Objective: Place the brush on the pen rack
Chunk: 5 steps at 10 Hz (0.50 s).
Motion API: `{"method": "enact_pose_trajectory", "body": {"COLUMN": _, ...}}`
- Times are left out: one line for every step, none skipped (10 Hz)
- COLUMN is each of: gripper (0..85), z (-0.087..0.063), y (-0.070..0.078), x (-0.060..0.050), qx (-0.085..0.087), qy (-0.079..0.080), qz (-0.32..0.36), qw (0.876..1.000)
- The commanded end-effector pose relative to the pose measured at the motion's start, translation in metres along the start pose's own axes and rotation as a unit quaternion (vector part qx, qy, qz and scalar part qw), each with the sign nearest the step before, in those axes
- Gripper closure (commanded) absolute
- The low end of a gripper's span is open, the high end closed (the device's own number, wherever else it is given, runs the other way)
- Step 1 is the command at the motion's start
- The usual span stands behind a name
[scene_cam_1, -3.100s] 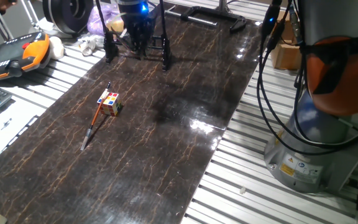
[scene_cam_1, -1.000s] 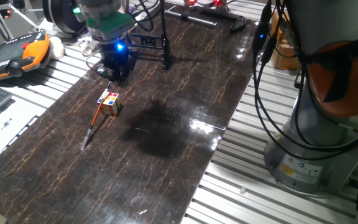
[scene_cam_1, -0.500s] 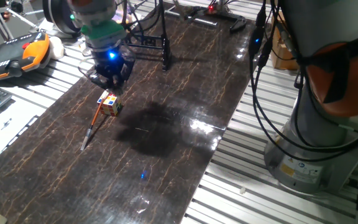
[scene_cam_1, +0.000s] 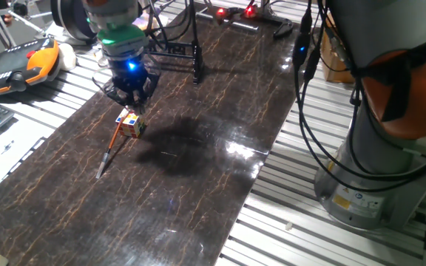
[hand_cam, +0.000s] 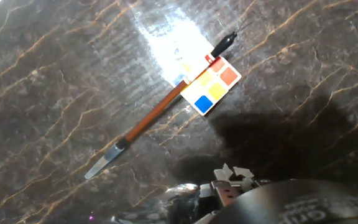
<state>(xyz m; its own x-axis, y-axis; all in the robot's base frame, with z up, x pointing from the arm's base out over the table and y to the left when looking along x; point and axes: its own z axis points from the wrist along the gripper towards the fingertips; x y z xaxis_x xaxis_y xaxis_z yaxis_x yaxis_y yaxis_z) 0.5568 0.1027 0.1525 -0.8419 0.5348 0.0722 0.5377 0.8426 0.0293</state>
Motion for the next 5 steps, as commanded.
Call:
{"method": "enact_pose_trajectory", "body": {"gripper": 84.3, "z": 0.0001, "y": 0.0002, "x": 0.0, "qx": 0.012, "qy": -0.004, "qz": -0.003, "qw": 1.0}}
{"method": "enact_pose_trajectory", "body": {"gripper": 84.3, "z": 0.0001, "y": 0.0002, "x": 0.0, "qx": 0.024, "qy": -0.007, "qz": -0.003, "qw": 1.0}}
{"method": "enact_pose_trajectory", "body": {"gripper": 84.3, "z": 0.0001, "y": 0.0002, "x": 0.0, "qx": 0.018, "qy": 0.003, "qz": -0.005, "qw": 1.0}}
{"method": "enact_pose_trajectory", "body": {"gripper": 84.3, "z": 0.0001, "y": 0.0002, "x": 0.0, "qx": 0.014, "qy": 0.009, "qz": -0.013, "qw": 1.0}}
{"method": "enact_pose_trajectory", "body": {"gripper": 84.3, "z": 0.0001, "y": 0.0002, "x": 0.0, "qx": 0.022, "qy": 0.004, "qz": -0.014, "qw": 1.0}}
